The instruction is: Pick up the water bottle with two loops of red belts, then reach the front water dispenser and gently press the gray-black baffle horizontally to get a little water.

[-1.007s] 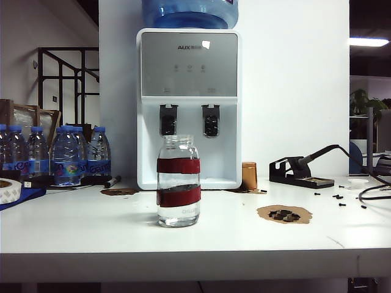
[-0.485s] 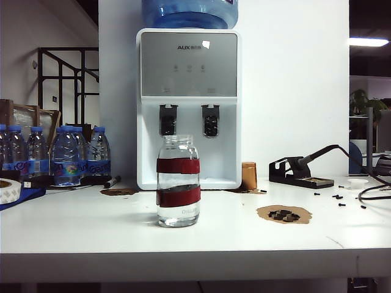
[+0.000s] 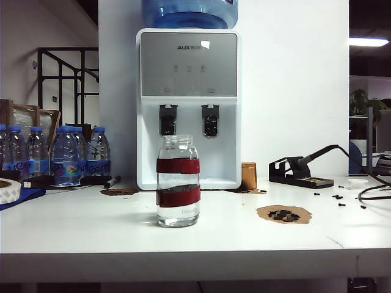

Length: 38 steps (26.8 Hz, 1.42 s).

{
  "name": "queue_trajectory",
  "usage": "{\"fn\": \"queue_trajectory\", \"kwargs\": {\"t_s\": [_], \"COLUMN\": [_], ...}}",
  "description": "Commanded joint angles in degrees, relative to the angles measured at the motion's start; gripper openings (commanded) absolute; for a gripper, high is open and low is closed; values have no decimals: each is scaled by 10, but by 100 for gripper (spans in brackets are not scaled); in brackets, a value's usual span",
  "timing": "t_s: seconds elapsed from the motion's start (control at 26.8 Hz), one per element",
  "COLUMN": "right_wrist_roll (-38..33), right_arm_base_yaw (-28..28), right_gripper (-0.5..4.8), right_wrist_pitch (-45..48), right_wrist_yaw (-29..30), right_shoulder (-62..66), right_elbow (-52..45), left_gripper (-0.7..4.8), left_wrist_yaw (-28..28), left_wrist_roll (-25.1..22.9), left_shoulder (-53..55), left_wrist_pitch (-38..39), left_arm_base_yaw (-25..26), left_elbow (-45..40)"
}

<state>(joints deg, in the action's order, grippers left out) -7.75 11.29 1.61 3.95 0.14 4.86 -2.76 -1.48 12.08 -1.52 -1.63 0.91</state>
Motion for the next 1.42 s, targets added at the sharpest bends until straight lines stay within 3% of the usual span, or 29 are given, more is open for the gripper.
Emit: {"fn": "queue_trajectory", "kwargs": {"t_s": [0.04, 0.26, 0.41, 1.42], "right_wrist_roll": [-2, -2, -2, -2], "right_arm_base_yaw": [1, 1, 1, 1], "right_gripper": [-1, -1, -1, -1], "right_wrist_pitch": [9, 7, 7, 7], "right_wrist_yaw": [3, 3, 3, 3], "right_shoulder": [0, 0, 0, 0], "right_elbow": [1, 1, 1, 1], "left_gripper": [-4, -4, -4, -4], "left_wrist_yaw": [-2, 0, 0, 1], "left_wrist_roll": [-3, -3, -3, -3], "left_shoulder": [-35, -122, -121, -121], "left_wrist_pitch": [30, 88, 106, 106], "left_arm_base_yaw": [-4, -4, -3, -3], "left_elbow": [-7, -7, -7, -7]}}
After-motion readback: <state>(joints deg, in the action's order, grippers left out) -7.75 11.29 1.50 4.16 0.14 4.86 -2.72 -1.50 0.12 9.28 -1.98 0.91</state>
